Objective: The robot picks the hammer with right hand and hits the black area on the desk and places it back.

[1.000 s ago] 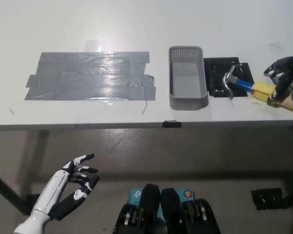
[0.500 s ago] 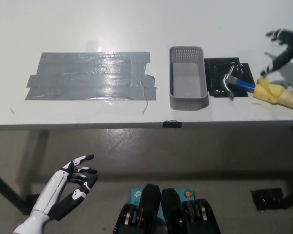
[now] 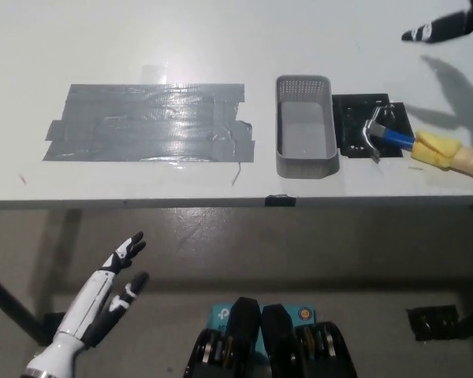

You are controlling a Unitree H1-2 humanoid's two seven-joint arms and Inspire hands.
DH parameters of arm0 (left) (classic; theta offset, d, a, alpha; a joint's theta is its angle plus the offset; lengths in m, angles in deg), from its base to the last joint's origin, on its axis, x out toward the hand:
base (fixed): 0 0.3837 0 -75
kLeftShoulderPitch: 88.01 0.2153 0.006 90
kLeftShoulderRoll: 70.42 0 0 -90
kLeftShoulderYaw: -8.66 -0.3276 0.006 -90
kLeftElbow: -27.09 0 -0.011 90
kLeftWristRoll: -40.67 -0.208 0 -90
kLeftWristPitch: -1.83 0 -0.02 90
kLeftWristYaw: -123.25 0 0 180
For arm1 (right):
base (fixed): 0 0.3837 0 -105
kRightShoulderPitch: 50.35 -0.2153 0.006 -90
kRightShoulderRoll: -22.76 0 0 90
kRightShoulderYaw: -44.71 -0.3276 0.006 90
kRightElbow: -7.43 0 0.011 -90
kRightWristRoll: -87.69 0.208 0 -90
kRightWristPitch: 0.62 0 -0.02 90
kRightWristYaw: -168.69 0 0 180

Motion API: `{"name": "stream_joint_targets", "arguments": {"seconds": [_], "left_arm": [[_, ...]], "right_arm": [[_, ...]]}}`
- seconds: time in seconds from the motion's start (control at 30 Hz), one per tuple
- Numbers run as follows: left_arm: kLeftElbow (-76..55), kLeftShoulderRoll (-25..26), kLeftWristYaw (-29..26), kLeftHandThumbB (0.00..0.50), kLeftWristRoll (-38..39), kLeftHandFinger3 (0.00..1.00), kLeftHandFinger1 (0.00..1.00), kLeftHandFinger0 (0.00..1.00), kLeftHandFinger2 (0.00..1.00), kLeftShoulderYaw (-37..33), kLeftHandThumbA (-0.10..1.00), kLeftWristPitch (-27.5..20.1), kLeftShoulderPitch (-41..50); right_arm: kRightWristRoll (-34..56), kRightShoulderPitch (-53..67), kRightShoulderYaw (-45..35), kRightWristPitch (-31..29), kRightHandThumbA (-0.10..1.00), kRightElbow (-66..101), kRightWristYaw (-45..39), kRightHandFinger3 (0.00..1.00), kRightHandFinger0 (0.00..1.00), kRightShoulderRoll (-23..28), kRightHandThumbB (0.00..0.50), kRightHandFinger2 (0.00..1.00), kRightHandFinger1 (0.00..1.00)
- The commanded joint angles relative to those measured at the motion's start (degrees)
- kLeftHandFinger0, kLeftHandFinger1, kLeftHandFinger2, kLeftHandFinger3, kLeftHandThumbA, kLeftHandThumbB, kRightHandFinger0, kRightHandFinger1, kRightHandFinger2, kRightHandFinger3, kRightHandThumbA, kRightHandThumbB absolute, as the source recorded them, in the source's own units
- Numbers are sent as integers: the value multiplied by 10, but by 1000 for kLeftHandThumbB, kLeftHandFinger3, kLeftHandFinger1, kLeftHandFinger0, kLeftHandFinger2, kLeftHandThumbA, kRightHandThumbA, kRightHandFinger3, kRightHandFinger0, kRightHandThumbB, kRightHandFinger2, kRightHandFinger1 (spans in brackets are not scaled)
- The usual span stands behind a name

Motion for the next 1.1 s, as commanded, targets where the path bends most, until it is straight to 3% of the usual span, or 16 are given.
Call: {"name": "stream_joint_targets", "arguments": {"seconds": [0.0, 0.07, 0.13, 0.2, 0.33, 0.37, 0.57, 0.6, 0.7, 0.87, 0.9, 0.97, 1.07], "left_arm": [[-15, -19, 1, 136, 47, 1000, 1000, 1000, 1000, 21, 1000, 18, -78], [-15, -19, 2, 136, 47, 1000, 1000, 1000, 1000, 22, 1000, 17, -78], [-3, -28, -1, 128, 61, 1000, 1000, 1000, 1000, 25, 1000, 13, -90], [2, -29, 2, 131, 62, 1000, 1000, 1000, 1000, 24, 1000, 16, -96], [13, -32, 1, 123, 58, 1000, 1000, 1000, 1000, 24, 1000, 11, -107], [17, -34, -1, 119, 58, 1000, 1000, 1000, 1000, 24, 1000, 8, -111], [25, -41, -2, 120, 53, 1000, 1000, 1000, 1000, 25, 1000, 10, -124], [26, -40, -3, 120, 51, 1000, 1000, 1000, 1000, 26, 1000, 13, -128], [27, -41, -2, 120, 50, 1000, 1000, 1000, 1000, 27, 1000, 13, -128], [30, -41, -2, 111, 51, 1000, 1000, 1000, 1000, 30, 1000, 13, -137], [26, -42, -3, 98, 51, 1000, 1000, 1000, 1000, 29, 1000, 9, -128], [27, -43, -2, 97, 51, 1000, 1000, 1000, 1000, 30, 1000, 9, -127], [18, -43, 0, 111, 52, 1000, 1000, 1000, 1000, 29, 1000, 8, -107]], "right_arm": [[138, 156, -96, 30, 1000, 709, 18, 1000, 1000, -13, 442, 1000, 1000], [137, 157, -97, 32, 1000, 711, 17, 1000, 1000, -14, 442, 1000, 1000], [167, 326, -63, -15, 1000, 816, 42, 1000, 1000, -57, 418, 1000, 1000], [158, 373, -52, -29, 1000, 841, 53, 1000, 1000, -74, 425, 1000, 1000], [146, 420, -45, -56, 1000, 851, 61, 1000, 1000, -94, 440, 1000, 1000], [136, 435, -42, -70, 1000, 853, 67, 1000, 1000, -100, 414, 1000, 1000], [123, 487, -37, -111, 1000, 853, 78, 1000, 1000, -126, 393, 1000, 1000], [118, 496, -32, -128, 1000, 843, 83, 1000, 1000, -136, 372, 1000, 1000], [118, 497, -35, -126, 1000, 845, 79, 1000, 1000, -139, 370, 1000, 1000], [120, 517, -33, -133, 1000, 816, 84, 1000, 1000, -164, 346, 1000, 1000], [90, 529, -42, -168, 1000, 735, 101, 1000, 1000, -162, 344, 1000, 1000], [91, 530, -44, -168, 1000, 736, 99, 1000, 1000, -164, 343, 1000, 1000], [63, 537, -54, -176, 1000, 575, 125, 1000, 1000, -171, 311, 1000, 1000]]}}
